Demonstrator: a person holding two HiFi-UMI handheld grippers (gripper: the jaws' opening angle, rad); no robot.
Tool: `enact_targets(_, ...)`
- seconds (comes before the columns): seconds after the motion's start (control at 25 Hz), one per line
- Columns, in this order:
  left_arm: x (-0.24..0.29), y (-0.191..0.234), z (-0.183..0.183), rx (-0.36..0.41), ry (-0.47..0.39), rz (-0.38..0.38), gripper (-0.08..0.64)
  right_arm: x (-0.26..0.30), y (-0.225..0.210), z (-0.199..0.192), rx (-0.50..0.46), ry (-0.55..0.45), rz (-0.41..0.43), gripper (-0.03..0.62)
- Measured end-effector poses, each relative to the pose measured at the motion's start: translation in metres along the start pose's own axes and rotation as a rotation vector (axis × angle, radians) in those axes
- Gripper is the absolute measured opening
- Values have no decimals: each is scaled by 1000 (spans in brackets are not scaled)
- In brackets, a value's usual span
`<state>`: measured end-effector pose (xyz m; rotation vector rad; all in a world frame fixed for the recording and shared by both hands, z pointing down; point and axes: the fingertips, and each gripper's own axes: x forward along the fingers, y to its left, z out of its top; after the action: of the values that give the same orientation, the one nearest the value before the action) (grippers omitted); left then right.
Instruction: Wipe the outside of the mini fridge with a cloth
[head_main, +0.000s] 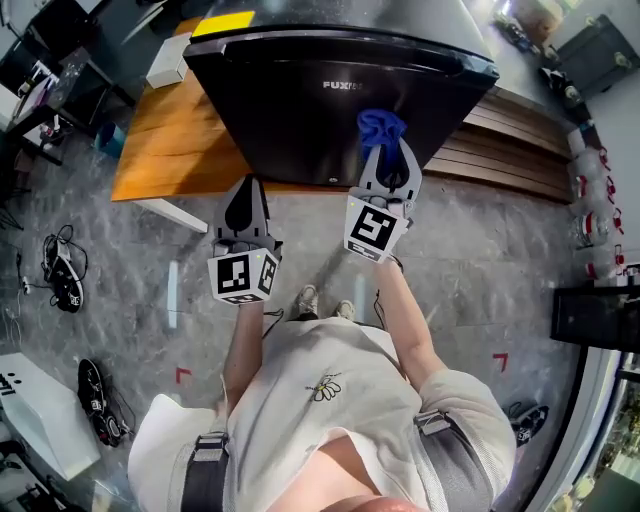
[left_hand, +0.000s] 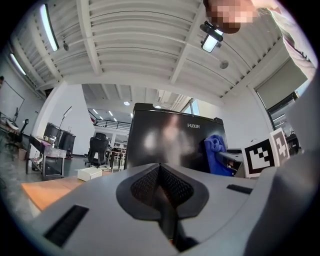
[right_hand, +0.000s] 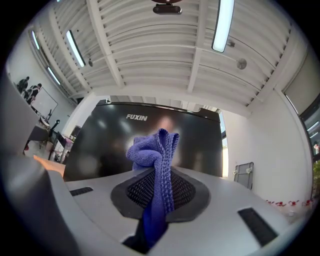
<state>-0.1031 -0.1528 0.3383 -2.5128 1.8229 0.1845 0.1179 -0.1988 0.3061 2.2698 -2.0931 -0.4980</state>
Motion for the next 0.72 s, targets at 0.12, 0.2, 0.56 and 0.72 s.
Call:
enact_targets(0.12, 3, -8, 1, 0, -4, -13, 5, -1, -20, -4, -11, 10, -39, 61)
enact_targets(0.2, 4, -12, 1, 0, -4, -20, 5, -1, -34, -7, -18, 16, -65, 61)
enact_targets(0.56, 10, -21, 0, 1, -1, -31, 5, -1, -83, -22, -38, 44, -166, 61)
enact_targets(0.72, 10, -24, -2, 4, 1, -35, 5, -2, -97, -26, -55, 52, -196, 61)
